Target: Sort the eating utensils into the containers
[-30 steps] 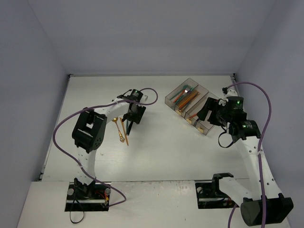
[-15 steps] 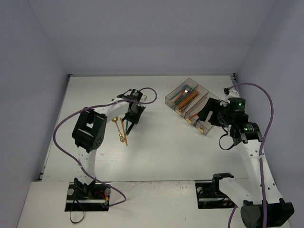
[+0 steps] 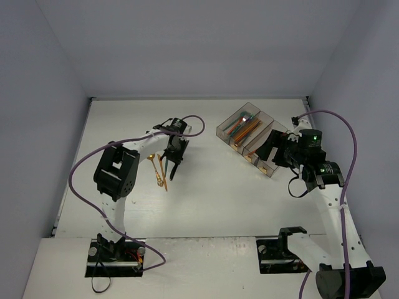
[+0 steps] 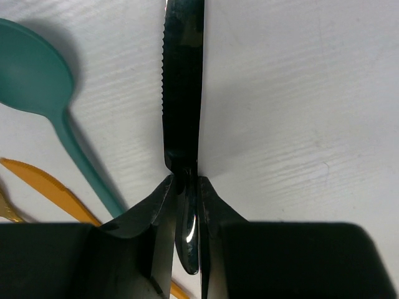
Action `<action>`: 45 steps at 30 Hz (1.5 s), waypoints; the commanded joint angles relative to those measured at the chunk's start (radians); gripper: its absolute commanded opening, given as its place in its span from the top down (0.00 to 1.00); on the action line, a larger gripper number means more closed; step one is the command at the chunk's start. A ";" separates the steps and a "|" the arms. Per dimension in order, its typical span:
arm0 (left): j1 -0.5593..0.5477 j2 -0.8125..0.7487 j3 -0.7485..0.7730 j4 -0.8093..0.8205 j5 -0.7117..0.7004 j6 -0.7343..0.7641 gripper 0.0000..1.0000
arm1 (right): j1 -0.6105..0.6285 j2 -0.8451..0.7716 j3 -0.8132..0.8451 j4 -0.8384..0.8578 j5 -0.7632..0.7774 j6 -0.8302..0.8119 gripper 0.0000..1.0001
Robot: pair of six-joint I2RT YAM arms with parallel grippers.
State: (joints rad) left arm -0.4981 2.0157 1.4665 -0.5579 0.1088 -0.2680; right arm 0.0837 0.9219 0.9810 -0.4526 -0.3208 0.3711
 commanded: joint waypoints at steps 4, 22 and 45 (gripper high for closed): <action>-0.063 -0.104 0.071 -0.049 0.099 -0.112 1.00 | -0.003 0.048 0.015 0.053 -0.132 0.004 0.18; -0.144 -0.243 0.215 0.149 0.226 -0.521 1.00 | 0.213 0.184 0.053 0.260 -0.119 0.128 0.21; -0.258 -0.321 0.196 0.353 0.150 -0.721 1.00 | 0.364 0.327 0.078 0.340 0.002 0.124 0.43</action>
State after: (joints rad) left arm -0.7403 1.7871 1.6325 -0.3187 0.2691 -0.9596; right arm 0.4309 1.2448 1.0256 -0.1763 -0.3584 0.4973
